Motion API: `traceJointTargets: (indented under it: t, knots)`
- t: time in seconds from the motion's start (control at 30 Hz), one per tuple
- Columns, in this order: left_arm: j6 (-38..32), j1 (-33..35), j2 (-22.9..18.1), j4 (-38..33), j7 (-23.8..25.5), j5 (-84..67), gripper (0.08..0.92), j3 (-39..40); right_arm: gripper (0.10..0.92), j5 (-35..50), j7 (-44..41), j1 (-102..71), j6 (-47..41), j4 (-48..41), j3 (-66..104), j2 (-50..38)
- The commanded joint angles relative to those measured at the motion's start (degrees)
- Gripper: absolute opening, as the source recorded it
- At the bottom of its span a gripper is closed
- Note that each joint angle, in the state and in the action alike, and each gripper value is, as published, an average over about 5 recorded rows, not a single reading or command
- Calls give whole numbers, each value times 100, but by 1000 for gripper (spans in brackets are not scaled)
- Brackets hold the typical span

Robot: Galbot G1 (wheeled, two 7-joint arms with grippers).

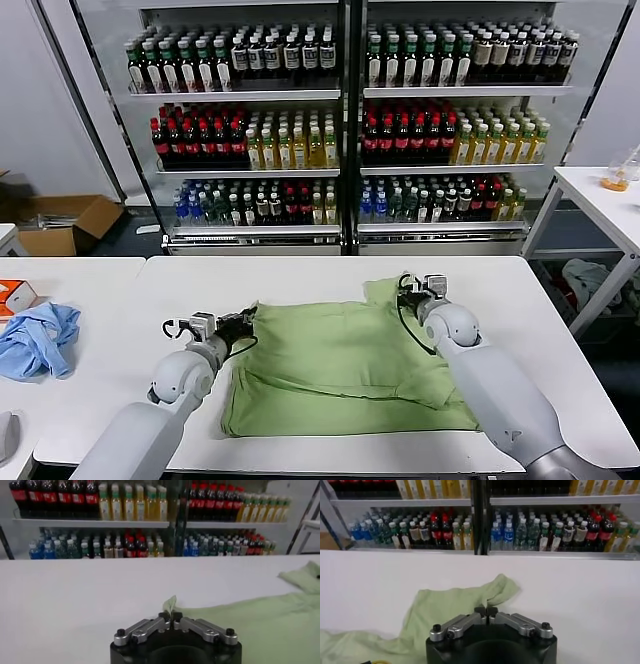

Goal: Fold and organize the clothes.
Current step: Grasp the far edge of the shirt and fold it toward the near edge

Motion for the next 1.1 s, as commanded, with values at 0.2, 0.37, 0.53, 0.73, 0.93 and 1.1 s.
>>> traceJointTargets:
  t: [0.2,0.37,0.53,0.73,0.93,1.1]
  knots:
    - [-144,642,122,-975,17,-239,91,-275,106,-27,16,-809,86,1827,607,-566]
    - [-127,994,214,-1357,16,-312,91,-478,106,-12,33,-1320,63,2541,977,-926]
    - [-109,1444,340,-1763,32,-349,91,-674,106,-47,37,-1981,61,3185,1305,-1170]
    - [-72,1914,476,-2078,37,-433,91,-991,106,-143,48,-3040,23,3973,1794,-1326]
    - [-54,2529,520,-2443,-8,-390,91,-1137,106,-302,114,-3889,-7,4474,2242,-1300]
    - [13,2794,524,-2566,-16,-253,91,-1196,106,-449,251,-4469,-67,4673,2476,-1204]
